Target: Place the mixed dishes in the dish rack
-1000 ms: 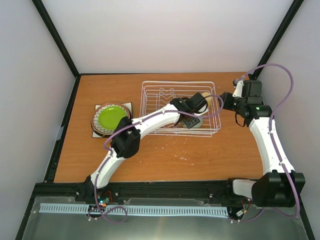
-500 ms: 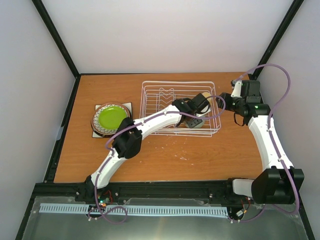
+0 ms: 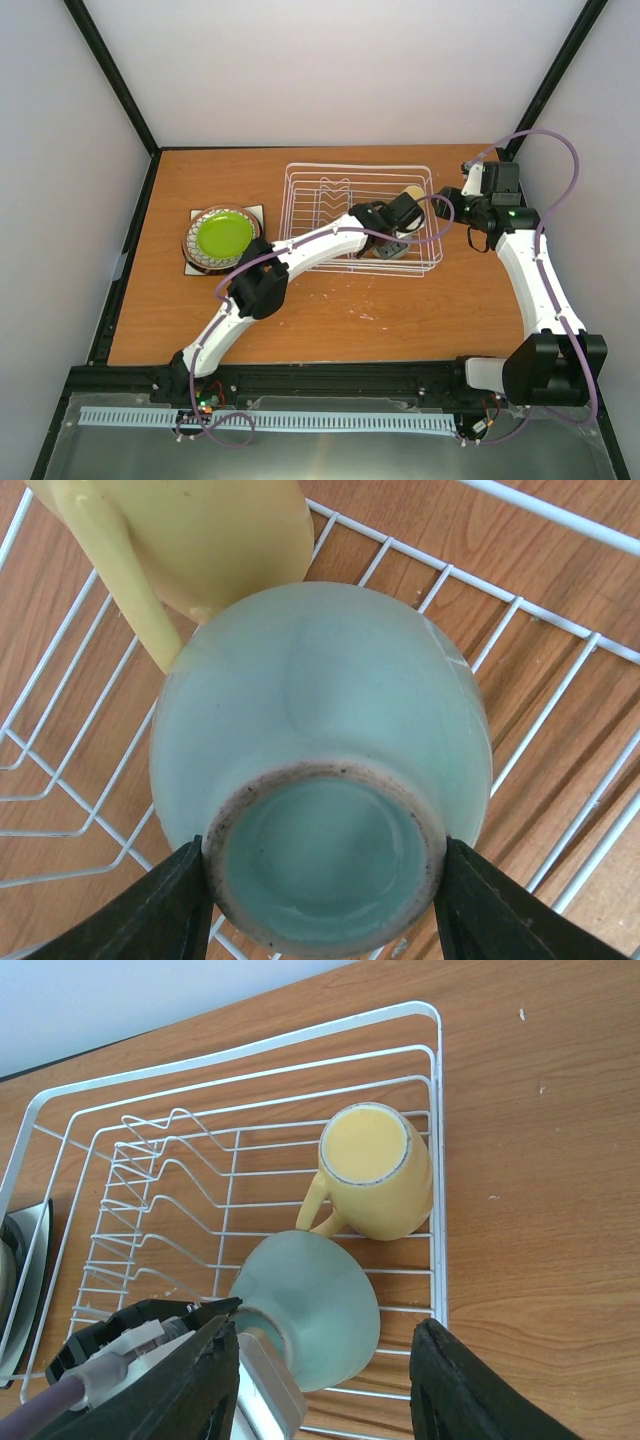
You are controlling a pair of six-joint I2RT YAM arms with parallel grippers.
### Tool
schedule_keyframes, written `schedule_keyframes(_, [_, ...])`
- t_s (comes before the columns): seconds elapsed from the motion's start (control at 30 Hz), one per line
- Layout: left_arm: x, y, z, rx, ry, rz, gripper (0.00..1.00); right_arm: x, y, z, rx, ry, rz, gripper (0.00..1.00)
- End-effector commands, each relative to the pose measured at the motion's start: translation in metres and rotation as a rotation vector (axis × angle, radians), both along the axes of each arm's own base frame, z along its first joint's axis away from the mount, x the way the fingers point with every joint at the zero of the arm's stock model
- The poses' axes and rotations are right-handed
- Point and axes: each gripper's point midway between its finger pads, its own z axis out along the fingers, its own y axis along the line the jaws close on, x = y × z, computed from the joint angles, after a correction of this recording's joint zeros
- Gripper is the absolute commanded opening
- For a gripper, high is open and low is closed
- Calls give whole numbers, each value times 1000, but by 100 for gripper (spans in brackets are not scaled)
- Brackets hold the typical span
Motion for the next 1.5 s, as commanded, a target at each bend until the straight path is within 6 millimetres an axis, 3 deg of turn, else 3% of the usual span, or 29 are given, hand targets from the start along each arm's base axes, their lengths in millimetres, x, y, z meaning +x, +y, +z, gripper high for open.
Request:
schedule_keyframes(0.0, [-40,-17,-23,44,72,-74,46,-1,3,3,7,-16,18,48])
schedule_keyframes(0.5, [-55,-17,-24,57,104,-77,61,-2,8,0,30,-6,37,48])
schedule_keyframes(0.67, [-54,-17,-19,50,94,-78,80,-2,8,-2,32,-1,40,48])
schedule_keyframes(0.77, [-53,-16,-16,48,86,-69,98,-1,8,-3,34,0,40,48])
schedule_keyframes(0.87, [-50,-15,-5,34,65,-50,100,0,9,-2,36,-2,39,48])
schedule_keyframes(1.07, [-45,-17,55,-64,2,-18,100,-1,9,0,39,-7,37,47])
schedule_keyframes(1.27, [-42,0,150,-206,-107,27,100,-1,8,7,40,-27,34,47])
schedule_keyframes(1.37, [-24,41,211,-329,-155,148,100,-2,11,23,56,-85,41,47])
schedule_keyframes(1.47, [12,126,263,-518,-112,331,100,-4,14,45,77,-158,44,47])
